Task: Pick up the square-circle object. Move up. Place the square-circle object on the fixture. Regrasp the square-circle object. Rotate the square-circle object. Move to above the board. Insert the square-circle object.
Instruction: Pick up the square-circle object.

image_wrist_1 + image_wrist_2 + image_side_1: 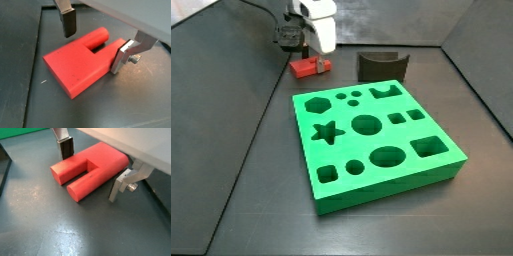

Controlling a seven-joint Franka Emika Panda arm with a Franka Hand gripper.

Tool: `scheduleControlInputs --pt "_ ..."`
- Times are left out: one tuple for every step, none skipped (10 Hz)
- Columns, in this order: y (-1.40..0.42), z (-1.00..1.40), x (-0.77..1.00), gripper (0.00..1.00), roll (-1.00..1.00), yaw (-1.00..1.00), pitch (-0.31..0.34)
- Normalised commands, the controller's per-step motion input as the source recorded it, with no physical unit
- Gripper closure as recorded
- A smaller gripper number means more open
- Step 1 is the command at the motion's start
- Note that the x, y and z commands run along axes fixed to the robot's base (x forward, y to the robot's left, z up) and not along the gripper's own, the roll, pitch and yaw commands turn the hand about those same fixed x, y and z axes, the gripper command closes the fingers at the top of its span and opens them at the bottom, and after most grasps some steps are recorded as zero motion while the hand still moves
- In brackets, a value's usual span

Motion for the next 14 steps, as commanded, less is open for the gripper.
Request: scheduleControlInputs --pt "0.0 -0.33 0.01 0.0 -0.17 -0.05 -0.104" --pt "0.0 -0.26 0.22 0.0 -0.1 -0.12 0.0" --pt "0.0 0.0 0.01 0.0 0.0 0.0 0.037" --pt "0.0 0.0 0.0 1.0 0.0 0.0 0.0" --pt "0.0 0.0 0.0 1.0 0.0 0.0 0.0" --pt "0.0 0.0 0.0 1.0 0.0 0.0 0.0" --pt "0.0 0.0 0.0 1.0 0.0 0.0 0.0" --pt "0.0 0.0 0.0 1.0 0.0 0.0 0.0" --pt "0.0 0.0 0.0 1.0 0.0 0.0 0.0" --pt "0.0 0.0 0.0 1.0 0.0 0.0 0.0" --pt "0.0 0.0 0.0 1.0 0.0 0.0 0.0" --pt "0.0 0.0 0.0 1.0 0.0 0.0 0.0" --pt "0.0 0.0 0.0 1.0 0.0 0.0 0.0" --pt "0.0 0.0 0.0 1.0 0.0 0.0 0.0"
